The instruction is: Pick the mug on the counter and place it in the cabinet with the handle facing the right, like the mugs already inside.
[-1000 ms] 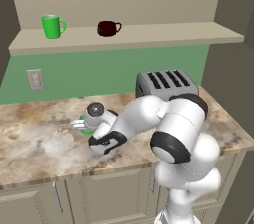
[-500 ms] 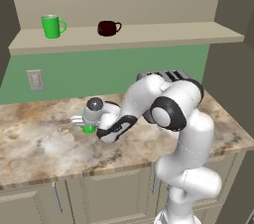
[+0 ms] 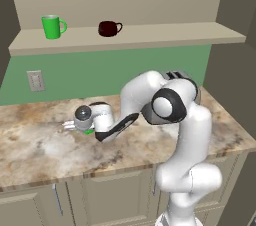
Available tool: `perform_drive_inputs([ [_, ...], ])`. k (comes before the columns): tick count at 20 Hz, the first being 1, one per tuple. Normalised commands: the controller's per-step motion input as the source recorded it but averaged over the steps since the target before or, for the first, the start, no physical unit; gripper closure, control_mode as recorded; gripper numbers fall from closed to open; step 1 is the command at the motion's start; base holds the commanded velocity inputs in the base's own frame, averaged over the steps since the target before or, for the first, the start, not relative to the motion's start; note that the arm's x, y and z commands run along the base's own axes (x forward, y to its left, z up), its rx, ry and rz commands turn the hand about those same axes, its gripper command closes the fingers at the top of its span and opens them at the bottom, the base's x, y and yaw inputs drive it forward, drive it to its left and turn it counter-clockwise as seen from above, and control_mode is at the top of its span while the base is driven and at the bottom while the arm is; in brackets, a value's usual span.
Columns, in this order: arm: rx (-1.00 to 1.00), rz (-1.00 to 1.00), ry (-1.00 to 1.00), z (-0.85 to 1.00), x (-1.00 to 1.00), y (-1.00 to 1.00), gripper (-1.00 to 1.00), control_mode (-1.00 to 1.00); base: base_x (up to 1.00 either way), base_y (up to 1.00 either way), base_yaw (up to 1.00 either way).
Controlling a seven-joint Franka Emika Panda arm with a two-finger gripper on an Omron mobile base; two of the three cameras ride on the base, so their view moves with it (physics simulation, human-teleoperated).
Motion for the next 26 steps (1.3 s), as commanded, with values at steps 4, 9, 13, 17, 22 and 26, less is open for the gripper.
perform_drive_inputs([
  [4, -0.13, 0.00, -0.01, -0.04, 0.00, 0.08, 1.00, -1.00, 0.00, 0.00, 0.00],
  [9, -0.10, 0.01, -0.07, 0.00, -0.13, 0.00, 1.00, -1.00, 0.00, 0.00, 0.00],
  [13, 0.00, 0.03, -0.09, 0.12, -0.21, -0.11, 1.00, -1.00, 0.00, 0.00, 0.00],
  [17, 0.02, 0.06, -0.11, 0.38, -0.32, -0.27, 1.00, -1.00, 0.00, 0.00, 0.00],
  [22, 0.03, 0.03, -0.10, 0.48, -0.37, -0.28, 1.00, -1.00, 0.00, 0.00, 0.00],
  [26, 0.04, 0.00, -0.06, 0.54, -0.21, -0.20, 1.00, -1.00, 0.00, 0.00, 0.00],
])
